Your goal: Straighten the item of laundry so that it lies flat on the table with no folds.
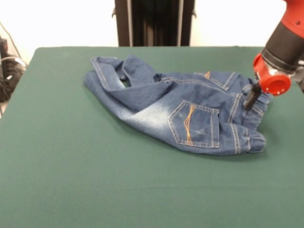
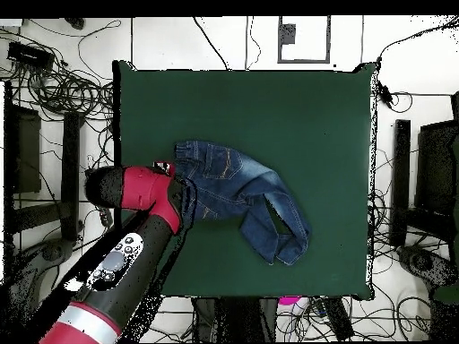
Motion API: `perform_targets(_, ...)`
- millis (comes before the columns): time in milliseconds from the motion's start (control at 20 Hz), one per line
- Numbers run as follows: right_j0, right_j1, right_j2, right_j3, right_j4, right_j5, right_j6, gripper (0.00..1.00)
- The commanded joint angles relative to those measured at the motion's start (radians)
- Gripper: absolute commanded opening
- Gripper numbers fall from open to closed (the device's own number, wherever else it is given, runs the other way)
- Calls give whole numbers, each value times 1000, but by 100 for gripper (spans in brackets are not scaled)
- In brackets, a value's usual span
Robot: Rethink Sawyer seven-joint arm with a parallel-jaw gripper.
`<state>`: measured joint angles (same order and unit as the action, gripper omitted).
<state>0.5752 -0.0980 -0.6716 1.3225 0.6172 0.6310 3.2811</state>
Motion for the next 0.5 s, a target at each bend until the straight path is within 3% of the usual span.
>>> perform_targets(50, 48, 138, -176, -209, -129, 314, 172, 0)
perform_targets(250, 58, 127, -153, -218, -102, 329, 221, 0)
perform_targets(500, 70, 73, -128, -185, -95, 371, 204, 0)
